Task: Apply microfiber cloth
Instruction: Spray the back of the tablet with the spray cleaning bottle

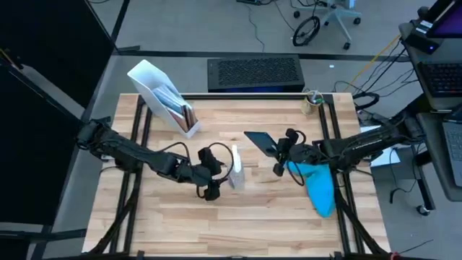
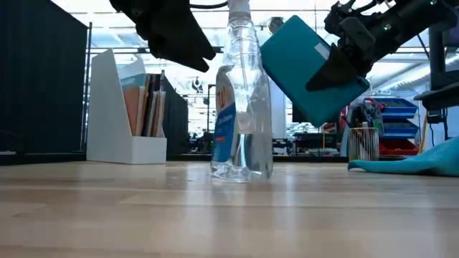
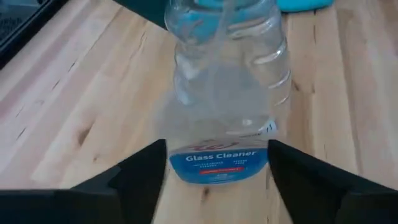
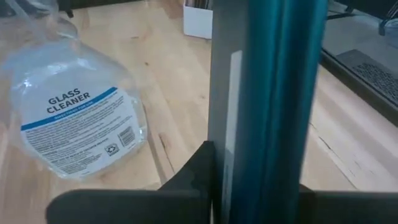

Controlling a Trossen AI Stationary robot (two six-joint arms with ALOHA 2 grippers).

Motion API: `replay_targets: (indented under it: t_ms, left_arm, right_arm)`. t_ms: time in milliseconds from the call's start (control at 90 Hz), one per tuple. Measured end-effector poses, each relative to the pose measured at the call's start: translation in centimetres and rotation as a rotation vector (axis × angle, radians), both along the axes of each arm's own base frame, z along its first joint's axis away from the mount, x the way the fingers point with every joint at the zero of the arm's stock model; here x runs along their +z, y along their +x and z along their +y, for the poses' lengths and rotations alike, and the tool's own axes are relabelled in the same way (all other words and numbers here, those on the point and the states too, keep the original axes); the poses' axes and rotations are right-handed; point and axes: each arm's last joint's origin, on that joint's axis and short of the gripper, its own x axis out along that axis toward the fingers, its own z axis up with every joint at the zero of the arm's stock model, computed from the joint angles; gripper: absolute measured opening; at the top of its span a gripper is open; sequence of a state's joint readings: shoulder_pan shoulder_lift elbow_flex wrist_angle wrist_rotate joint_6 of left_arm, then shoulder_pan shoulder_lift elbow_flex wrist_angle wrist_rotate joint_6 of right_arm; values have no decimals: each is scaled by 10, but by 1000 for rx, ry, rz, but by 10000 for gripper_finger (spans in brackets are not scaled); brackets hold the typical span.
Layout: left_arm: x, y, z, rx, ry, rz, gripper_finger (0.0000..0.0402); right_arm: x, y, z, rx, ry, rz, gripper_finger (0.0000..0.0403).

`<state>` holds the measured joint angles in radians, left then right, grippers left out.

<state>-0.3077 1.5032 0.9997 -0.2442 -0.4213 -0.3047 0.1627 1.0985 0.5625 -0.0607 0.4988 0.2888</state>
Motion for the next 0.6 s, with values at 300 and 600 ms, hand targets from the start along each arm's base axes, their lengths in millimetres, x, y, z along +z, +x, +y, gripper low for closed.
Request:
replay_targets:
  t_ms: [300, 600]
  left_arm:
    - [10, 3, -1, -17, -5, -9, 387]
    - [30, 7, -2, -2, 12, -18, 393]
  right_arm:
    - [0, 0, 0, 2, -5, 4, 13]
    - [-2, -2, 0, 3, -10, 32, 13]
